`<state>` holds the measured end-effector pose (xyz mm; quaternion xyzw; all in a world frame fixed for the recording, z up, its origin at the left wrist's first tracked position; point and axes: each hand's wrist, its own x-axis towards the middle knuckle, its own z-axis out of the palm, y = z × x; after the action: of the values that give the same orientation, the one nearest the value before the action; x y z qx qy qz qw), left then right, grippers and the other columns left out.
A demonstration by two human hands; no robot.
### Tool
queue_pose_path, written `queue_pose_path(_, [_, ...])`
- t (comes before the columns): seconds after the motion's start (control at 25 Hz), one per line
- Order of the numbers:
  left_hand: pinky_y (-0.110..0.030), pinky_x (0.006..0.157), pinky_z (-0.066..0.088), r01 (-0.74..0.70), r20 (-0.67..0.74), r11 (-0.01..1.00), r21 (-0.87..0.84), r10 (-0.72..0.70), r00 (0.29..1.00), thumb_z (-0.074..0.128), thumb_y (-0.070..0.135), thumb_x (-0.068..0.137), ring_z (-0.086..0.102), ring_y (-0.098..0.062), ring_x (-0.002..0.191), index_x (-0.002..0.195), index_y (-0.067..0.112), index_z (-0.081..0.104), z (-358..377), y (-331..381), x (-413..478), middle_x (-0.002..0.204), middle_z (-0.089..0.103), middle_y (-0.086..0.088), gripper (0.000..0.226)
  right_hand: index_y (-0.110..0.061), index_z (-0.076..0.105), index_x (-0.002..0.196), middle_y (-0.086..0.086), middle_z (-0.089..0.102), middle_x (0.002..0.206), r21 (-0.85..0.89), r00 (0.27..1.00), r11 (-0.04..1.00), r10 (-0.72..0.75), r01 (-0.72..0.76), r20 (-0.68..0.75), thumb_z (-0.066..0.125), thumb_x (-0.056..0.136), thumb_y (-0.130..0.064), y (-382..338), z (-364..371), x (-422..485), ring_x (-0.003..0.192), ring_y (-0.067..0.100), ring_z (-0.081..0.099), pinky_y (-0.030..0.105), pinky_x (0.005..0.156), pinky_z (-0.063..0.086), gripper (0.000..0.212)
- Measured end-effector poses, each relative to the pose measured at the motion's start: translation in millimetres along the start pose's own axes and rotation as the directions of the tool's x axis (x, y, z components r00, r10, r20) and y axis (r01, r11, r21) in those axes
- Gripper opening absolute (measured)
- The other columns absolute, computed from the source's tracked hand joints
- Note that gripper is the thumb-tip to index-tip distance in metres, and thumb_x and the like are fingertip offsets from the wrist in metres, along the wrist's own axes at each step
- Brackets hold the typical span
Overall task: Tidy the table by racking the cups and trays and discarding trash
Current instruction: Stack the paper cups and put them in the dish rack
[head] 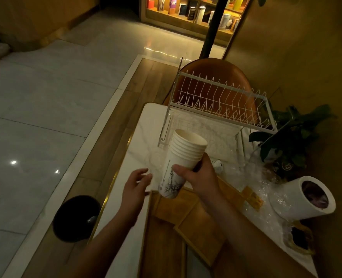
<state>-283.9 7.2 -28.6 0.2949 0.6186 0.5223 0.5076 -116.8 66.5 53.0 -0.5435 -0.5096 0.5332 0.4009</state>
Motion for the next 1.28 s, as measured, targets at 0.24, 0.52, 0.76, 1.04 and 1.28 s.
queue_pose_path(0.24, [-0.045, 0.096, 0.046, -0.253, 0.141, 0.419, 0.872, 0.279, 0.95, 0.068, 0.034, 0.086, 0.052, -0.034, 0.122, 0.137, 0.01, 0.052, -22.7, -49.0, 91.5, 0.135, 0.054, -0.018, 0.058, -0.027, 0.046, 0.125, -0.013, 0.061, 0.117, -0.157, 0.999, 0.987, -0.017, 0.023, 0.036, 0.088, 0.067, -0.017, 7.4, -11.5, 42.0, 0.107, 0.003, 0.06, 0.018, 0.075, 0.057, 0.072])
queue_pose_path(0.52, [-0.051, 0.123, 0.015, -0.355, 0.312, 0.135, 0.925, 0.266, 0.912, 0.027, 0.057, 0.096, 0.018, -0.036, 0.151, 0.151, 0.007, 0.034, -28.2, -91.5, 147.1, 0.159, 0.029, -0.023, 0.075, -0.034, 0.043, 0.132, -0.02, 0.058, 0.122, -0.4, 0.992, 0.911, -0.06, 0.101, 0.114, 0.087, 0.055, -0.045, 1.0, -18.3, 84.6, 0.111, 0.0, 0.057, 0.016, 0.08, 0.05, 0.089])
queue_pose_path(0.76, [-0.048, 0.123, 0.009, -0.344, 0.314, 0.088, 0.935, 0.247, 0.917, 0.023, 0.062, 0.097, 0.011, -0.03, 0.153, 0.153, 0.012, 0.031, -31.8, -110.4, 149.2, 0.162, 0.026, -0.018, 0.076, -0.04, 0.036, 0.138, -0.026, 0.053, 0.121, -0.569, 0.971, 0.79, -0.148, 0.23, 0.188, 0.081, 0.054, -0.057, -25.6, -16.0, 108.9, 0.108, 0.0, 0.055, 0.029, 0.086, 0.05, 0.097])
queue_pose_path(1.04, [-0.047, 0.123, 0.009, -0.336, 0.3, 0.104, 0.936, 0.261, 0.917, 0.025, 0.064, 0.095, 0.01, -0.028, 0.153, 0.153, 0.013, 0.031, -32.7, -109.0, 148.1, 0.162, 0.025, -0.015, 0.078, -0.036, 0.038, 0.139, -0.01, 0.054, 0.133, -0.772, 0.901, 0.478, -0.326, 0.419, 0.287, 0.083, 0.055, -0.054, -93.5, -23.0, 124.9, 0.12, 0.016, 0.052, 0.049, 0.092, 0.05, 0.096])
queue_pose_path(1.28, [-0.047, 0.124, 0.009, -0.359, 0.314, 0.134, 0.924, 0.273, 0.909, 0.024, 0.066, 0.094, 0.007, -0.027, 0.153, 0.154, 0.013, 0.028, -34.3, -109.0, 147.4, 0.163, 0.022, -0.015, 0.08, -0.034, 0.034, 0.143, -0.003, 0.051, 0.137, -0.868, 0.871, 0.282, -0.406, 0.409, 0.278, 0.084, 0.058, -0.047, -139.6, -51.0, 156.0, 0.125, 0.02, 0.048, 0.049, 0.098, 0.046, 0.1])
